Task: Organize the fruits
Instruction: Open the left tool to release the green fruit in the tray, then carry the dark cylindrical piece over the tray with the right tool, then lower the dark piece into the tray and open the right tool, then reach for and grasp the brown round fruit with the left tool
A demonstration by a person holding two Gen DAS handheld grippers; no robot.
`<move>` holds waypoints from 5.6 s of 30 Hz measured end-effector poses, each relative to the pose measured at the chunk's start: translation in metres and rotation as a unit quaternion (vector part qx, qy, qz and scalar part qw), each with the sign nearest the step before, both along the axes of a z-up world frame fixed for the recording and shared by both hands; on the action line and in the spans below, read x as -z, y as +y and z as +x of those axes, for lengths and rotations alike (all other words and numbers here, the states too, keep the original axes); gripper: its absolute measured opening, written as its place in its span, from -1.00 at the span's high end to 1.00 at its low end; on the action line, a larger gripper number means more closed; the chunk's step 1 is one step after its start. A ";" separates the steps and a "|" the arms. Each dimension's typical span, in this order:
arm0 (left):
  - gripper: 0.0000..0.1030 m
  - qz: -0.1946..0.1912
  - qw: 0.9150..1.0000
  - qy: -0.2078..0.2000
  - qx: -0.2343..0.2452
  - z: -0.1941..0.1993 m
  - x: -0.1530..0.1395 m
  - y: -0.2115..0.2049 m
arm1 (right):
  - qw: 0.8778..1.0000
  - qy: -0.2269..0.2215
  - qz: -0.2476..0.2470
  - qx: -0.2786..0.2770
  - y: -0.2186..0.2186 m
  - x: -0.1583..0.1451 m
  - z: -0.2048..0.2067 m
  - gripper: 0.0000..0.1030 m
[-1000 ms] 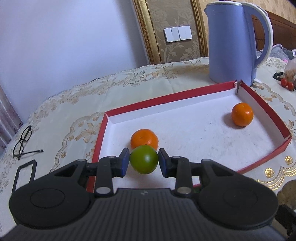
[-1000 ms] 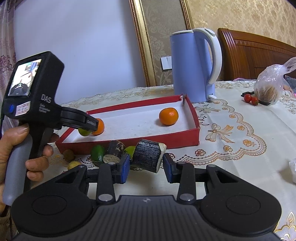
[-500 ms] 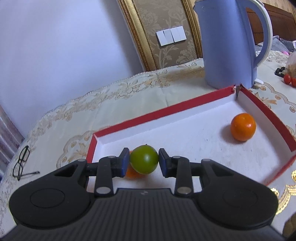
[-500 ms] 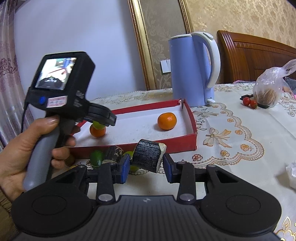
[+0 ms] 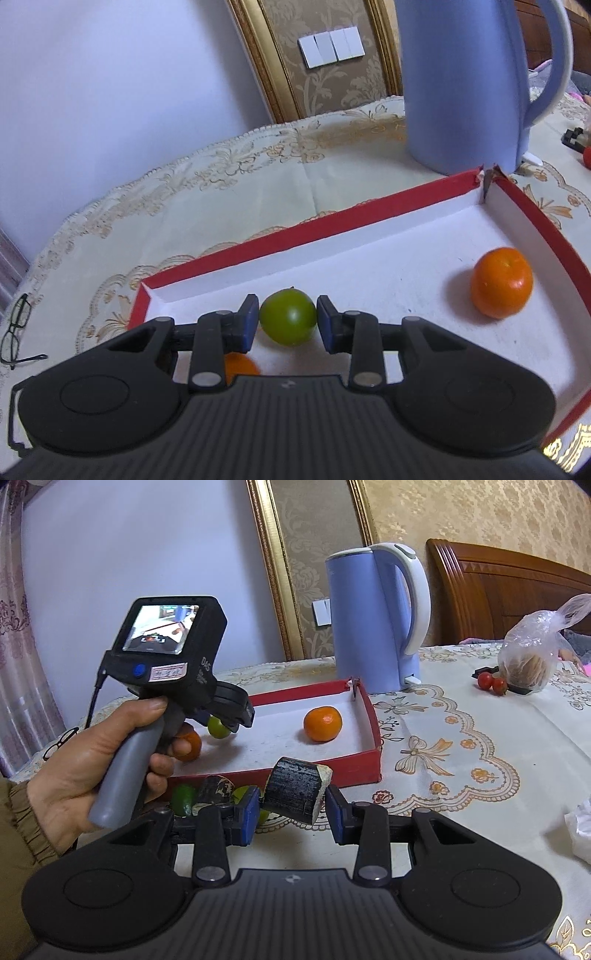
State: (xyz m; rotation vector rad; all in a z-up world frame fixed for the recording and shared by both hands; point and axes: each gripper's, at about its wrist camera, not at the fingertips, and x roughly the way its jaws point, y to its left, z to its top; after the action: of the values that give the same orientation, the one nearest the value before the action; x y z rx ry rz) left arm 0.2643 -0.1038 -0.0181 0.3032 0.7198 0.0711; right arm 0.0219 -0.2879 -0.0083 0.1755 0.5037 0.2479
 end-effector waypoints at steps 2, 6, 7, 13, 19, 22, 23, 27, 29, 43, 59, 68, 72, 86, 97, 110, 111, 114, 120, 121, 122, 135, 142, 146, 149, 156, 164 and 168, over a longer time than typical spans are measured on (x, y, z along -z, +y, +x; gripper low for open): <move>0.38 -0.007 1.000 0.002 0.004 0.005 0.000 0.000 | 1.000 0.000 0.000 0.000 0.001 -0.001 0.000 0.29; 0.30 -0.006 1.000 0.006 0.011 0.009 0.002 -0.004 | 1.000 0.002 -0.001 0.000 0.003 -0.001 -0.001 0.29; 0.18 -0.009 1.000 0.006 0.012 0.009 0.001 -0.005 | 1.000 0.002 -0.002 -0.001 0.004 -0.001 -0.001 0.28; -0.48 -0.007 1.000 -0.022 0.010 0.003 -0.007 -0.004 | 1.000 0.001 -0.006 0.000 0.007 -0.003 -0.001 0.29; -0.68 -0.019 1.000 -0.023 0.009 -0.002 -0.014 0.007 | 1.000 0.003 -0.008 -0.001 0.009 -0.002 0.002 0.29; -0.77 -0.017 0.999 -0.030 -0.005 -0.008 -0.020 0.017 | 1.000 0.003 -0.008 -0.003 0.012 -0.002 0.002 0.28; -0.77 -0.019 0.999 -0.037 -0.008 -0.013 -0.025 0.021 | 1.000 0.003 -0.009 -0.004 0.012 -0.003 0.002 0.28; -0.84 -0.035 0.995 -0.087 -0.015 -0.052 -0.053 0.044 | 1.000 -0.001 -0.010 -0.004 0.013 -0.004 0.004 0.29; -0.94 -0.040 0.993 -0.110 -0.030 -0.077 -0.062 0.060 | 1.000 -0.003 -0.011 -0.005 0.013 -0.005 0.005 0.29; -1.00 -0.114 0.979 -0.127 -0.113 -0.184 -0.021 0.133 | 0.999 -0.015 -0.032 -0.029 0.029 -0.012 0.008 0.29; -1.00 -0.111 0.984 -0.090 -0.103 -0.191 0.013 0.138 | 0.997 -0.008 -0.056 -0.044 0.035 -0.021 0.050 0.28; -1.00 -0.136 0.980 -0.101 -0.103 -0.195 0.015 0.145 | 0.997 0.004 -0.055 -0.055 0.042 -0.021 0.084 0.28; -1.00 -0.159 0.976 -0.104 -0.105 -0.197 0.014 0.151 | 0.996 0.008 -0.071 -0.054 0.049 -0.019 0.103 0.28; -1.00 -0.166 0.974 -0.088 -0.123 -0.191 0.018 0.156 | 0.993 0.031 -0.111 -0.040 0.069 -0.005 0.163 0.28; -1.00 -0.169 0.974 -0.088 -0.121 -0.191 0.018 0.156 | 0.991 0.038 -0.128 -0.025 0.077 0.000 0.178 0.03; -1.00 -0.224 0.972 -0.067 -0.033 -0.187 0.015 0.153 | 0.996 -0.057 0.014 0.061 0.011 -0.015 0.063 0.02; -1.00 -0.226 0.972 -0.057 -0.035 -0.185 0.016 0.152 | 0.996 -0.053 0.035 0.060 0.006 -0.010 0.063 0.02; -1.00 -0.228 0.972 -0.036 -0.031 -0.180 0.017 0.147 | 0.993 -0.013 0.110 0.044 -0.010 0.007 0.072 0.02; -1.00 -0.131 0.988 -0.075 -0.028 -0.180 0.009 0.116 | 0.993 -0.031 0.118 0.011 -0.012 0.008 0.064 -0.04; -1.00 -0.116 0.990 -0.080 -0.027 -0.180 0.008 0.112 | 0.993 -0.033 0.117 0.002 -0.011 0.007 0.063 -0.09; -1.00 -0.104 0.991 -0.083 -0.025 -0.180 0.008 0.108 | 0.993 -0.034 0.117 -0.007 -0.010 0.007 0.063 -0.16; -0.72 -0.107 0.992 -0.055 -0.040 -0.162 0.012 0.111 | 0.995 -0.043 0.086 -0.031 0.000 0.004 0.051 -0.17; -0.56 -0.116 0.992 -0.043 -0.033 -0.156 0.014 0.108 | 0.995 -0.035 0.088 -0.035 0.000 0.006 0.053 -0.17; -0.16 -0.139 0.990 -0.019 -0.028 -0.150 0.018 0.112 | 0.995 -0.047 0.079 -0.026 0.001 0.004 0.051 -0.16; -0.07 -0.151 0.988 -0.016 -0.028 -0.148 0.017 0.115 | 0.996 -0.047 0.077 -0.021 0.000 0.004 0.051 -0.16; 0.27 -0.148 0.989 -0.017 -0.022 -0.149 0.016 0.111 | 0.996 -0.052 0.065 -0.022 0.003 0.004 0.050 -0.16; 0.54 -0.146 0.989 -0.020 -0.008 -0.151 0.016 0.108 | 0.997 -0.053 0.061 -0.016 0.003 0.005 0.051 -0.16; 0.54 -0.157 0.987 -0.023 -0.010 -0.156 0.012 0.113 | 0.997 -0.046 0.065 0.001 -0.001 0.006 0.055 -0.16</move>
State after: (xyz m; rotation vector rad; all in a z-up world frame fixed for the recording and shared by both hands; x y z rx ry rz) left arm 0.1080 0.0089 -0.0298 -0.0076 0.6760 -0.0175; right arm 0.0764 -0.2893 -0.0145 0.2905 0.3960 0.2849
